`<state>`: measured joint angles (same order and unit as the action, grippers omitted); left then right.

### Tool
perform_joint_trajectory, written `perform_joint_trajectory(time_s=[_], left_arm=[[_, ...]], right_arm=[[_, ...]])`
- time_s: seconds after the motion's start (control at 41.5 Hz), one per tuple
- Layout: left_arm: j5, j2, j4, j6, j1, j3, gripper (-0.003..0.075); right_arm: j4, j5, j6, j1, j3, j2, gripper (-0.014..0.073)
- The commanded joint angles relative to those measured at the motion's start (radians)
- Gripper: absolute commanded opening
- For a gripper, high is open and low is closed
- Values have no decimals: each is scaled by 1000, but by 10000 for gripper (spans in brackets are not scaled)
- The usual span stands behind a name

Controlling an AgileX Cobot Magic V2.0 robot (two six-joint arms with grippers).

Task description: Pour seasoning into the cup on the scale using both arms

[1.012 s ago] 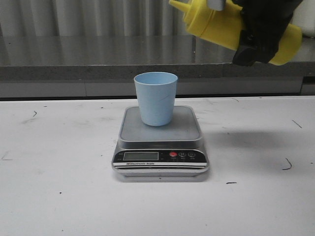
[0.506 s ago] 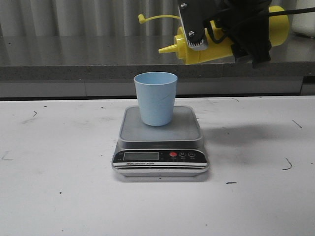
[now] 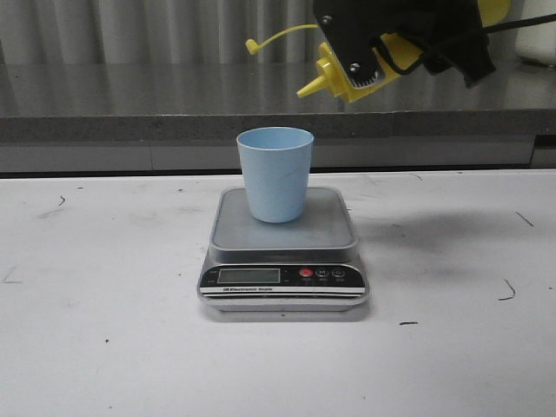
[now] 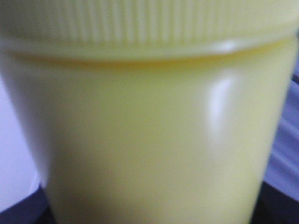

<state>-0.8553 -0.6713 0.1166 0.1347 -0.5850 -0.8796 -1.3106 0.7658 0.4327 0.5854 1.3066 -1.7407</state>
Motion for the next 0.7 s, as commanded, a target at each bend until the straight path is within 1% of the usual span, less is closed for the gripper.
perform_joint_trajectory(time_s=[0.0, 0.169, 0.409, 0.482, 0.554, 0.674], left_arm=[[65, 2, 0, 10, -7, -25, 400], [65, 2, 0, 10, -7, -25, 400], [65, 2, 0, 10, -7, -25, 400], [65, 2, 0, 10, -7, -25, 400], [65, 2, 0, 10, -7, -25, 400], [65, 2, 0, 10, -7, -25, 400]], right_arm=[[-149, 20, -6, -1, 40, 52, 276], [-147, -9, -41, -1, 40, 52, 276], [-146, -25, -42, -1, 40, 51, 276], [-128, -30, -60, -1, 40, 51, 276], [-84, -36, -142, -1, 40, 51, 276], [10, -39, -342, -9, 40, 51, 276]])
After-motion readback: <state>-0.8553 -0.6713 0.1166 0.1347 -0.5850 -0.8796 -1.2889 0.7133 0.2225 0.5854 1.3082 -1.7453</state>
